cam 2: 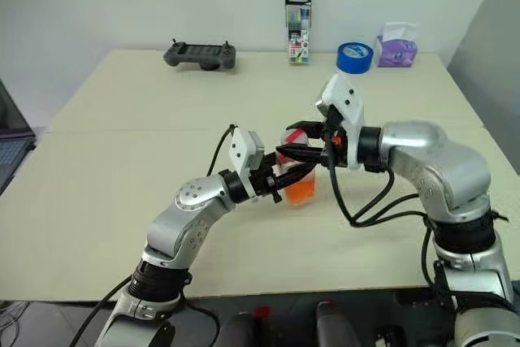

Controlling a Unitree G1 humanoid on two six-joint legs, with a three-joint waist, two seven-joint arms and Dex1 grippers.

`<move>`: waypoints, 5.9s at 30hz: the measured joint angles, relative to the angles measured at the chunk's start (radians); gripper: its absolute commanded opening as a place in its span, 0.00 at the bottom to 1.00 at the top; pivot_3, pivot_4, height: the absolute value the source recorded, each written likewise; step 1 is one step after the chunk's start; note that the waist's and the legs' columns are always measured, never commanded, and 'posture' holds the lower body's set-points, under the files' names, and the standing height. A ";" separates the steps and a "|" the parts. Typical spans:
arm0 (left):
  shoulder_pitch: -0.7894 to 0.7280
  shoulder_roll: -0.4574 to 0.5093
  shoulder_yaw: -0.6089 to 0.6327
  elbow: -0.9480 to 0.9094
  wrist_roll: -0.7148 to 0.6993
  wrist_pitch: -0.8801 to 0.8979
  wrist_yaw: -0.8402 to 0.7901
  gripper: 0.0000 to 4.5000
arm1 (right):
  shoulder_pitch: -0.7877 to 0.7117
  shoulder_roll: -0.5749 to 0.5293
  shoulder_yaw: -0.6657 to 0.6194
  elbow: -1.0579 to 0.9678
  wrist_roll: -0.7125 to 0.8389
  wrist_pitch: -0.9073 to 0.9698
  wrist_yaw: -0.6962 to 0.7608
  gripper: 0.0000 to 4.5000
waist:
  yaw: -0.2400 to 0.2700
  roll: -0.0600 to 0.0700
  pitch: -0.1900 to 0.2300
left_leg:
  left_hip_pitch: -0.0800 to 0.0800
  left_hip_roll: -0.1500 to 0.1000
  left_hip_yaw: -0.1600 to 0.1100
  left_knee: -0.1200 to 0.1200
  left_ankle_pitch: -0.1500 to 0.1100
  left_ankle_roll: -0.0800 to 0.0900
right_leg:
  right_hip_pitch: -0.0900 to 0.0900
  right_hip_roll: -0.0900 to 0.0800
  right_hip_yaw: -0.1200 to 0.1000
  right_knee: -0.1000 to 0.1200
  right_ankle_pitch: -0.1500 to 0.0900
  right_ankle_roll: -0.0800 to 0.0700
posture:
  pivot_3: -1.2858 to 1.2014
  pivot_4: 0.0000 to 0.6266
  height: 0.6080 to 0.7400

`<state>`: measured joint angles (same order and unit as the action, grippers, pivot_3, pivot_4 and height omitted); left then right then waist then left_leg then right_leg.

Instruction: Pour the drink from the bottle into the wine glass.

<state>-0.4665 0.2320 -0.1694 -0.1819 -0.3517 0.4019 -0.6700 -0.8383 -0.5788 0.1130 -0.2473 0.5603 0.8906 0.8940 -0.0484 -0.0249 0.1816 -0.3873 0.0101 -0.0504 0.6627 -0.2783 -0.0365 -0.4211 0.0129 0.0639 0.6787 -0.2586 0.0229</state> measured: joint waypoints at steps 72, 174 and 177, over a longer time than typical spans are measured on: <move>-0.056 0.003 0.042 0.113 0.050 -0.073 0.006 0.38 | 0.090 0.223 -0.074 -0.170 -0.025 0.157 -0.414 0.42 | 0.008 0.001 0.001 | -0.002 -0.001 -0.001 0.001 0.002 -0.003 | 0.000 -0.001 -0.002 0.000 0.000 0.000 | 0.52 0.24 1.00; -0.094 -0.020 0.000 0.232 0.088 -0.081 -0.039 0.38 | 0.315 0.620 0.014 -0.502 -0.381 0.365 -0.996 0.89 | 0.015 0.002 0.001 | -0.005 -0.002 -0.014 0.001 0.002 -0.003 | -0.002 -0.004 -0.004 0.001 0.000 0.000 | 0.52 0.24 1.00; -0.094 -0.020 0.000 0.235 0.088 -0.081 -0.039 0.38 | 0.318 0.610 0.014 -0.510 -0.381 0.373 -0.983 0.89 | 0.015 0.002 0.001 | -0.005 -0.002 -0.014 0.001 0.002 -0.003 | -0.002 -0.004 -0.004 0.001 0.000 0.000 | 0.52 0.24 1.00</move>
<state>-0.5609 0.2123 -0.1697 0.0532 -0.2633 0.3207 -0.7092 -0.5206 0.0313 0.1270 -0.7572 0.1797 1.2639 -0.0887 -0.0334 -0.0234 0.1823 -0.3926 0.0082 -0.0640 0.6638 -0.2763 -0.0397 -0.4230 0.0094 0.0599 0.6801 -0.2584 0.0227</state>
